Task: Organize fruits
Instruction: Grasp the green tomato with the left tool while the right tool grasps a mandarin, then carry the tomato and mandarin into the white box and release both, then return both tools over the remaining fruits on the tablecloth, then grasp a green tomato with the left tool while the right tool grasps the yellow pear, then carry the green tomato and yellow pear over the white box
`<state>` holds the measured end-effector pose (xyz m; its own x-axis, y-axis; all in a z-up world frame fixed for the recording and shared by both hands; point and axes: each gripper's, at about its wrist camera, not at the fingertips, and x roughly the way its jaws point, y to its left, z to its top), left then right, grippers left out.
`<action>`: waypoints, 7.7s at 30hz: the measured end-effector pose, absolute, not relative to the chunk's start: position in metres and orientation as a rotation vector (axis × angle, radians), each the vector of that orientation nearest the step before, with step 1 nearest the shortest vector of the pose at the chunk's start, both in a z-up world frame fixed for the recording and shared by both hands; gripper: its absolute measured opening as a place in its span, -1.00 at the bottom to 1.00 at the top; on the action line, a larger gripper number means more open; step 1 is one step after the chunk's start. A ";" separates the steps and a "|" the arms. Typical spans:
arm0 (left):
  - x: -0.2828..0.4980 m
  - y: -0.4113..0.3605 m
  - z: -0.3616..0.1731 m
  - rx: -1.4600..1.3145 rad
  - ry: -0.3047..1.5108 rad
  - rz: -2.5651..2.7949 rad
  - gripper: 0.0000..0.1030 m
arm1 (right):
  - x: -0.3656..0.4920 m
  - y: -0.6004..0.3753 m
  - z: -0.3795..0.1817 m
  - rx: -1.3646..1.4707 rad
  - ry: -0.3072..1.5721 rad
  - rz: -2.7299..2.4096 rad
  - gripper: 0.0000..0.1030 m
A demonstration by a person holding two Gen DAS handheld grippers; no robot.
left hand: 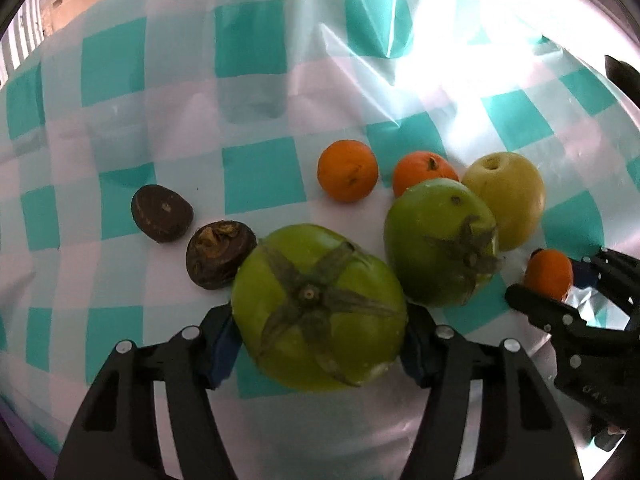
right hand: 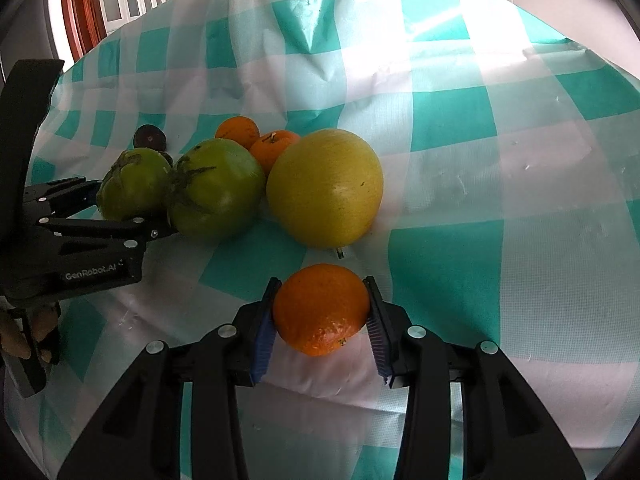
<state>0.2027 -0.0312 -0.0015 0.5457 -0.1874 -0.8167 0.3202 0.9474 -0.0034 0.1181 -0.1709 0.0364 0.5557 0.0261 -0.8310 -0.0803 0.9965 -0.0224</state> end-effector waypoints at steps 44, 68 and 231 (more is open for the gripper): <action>-0.132 0.183 0.182 0.002 0.719 -0.235 0.26 | -0.071 0.057 0.180 -0.074 0.886 0.284 -0.23; -0.141 0.318 0.125 -0.052 0.925 0.054 0.26 | -0.037 0.247 0.142 -0.445 1.050 0.636 -0.23; -0.046 0.052 0.113 0.049 0.994 -0.394 0.20 | -0.050 -0.081 0.112 0.315 1.047 0.121 0.13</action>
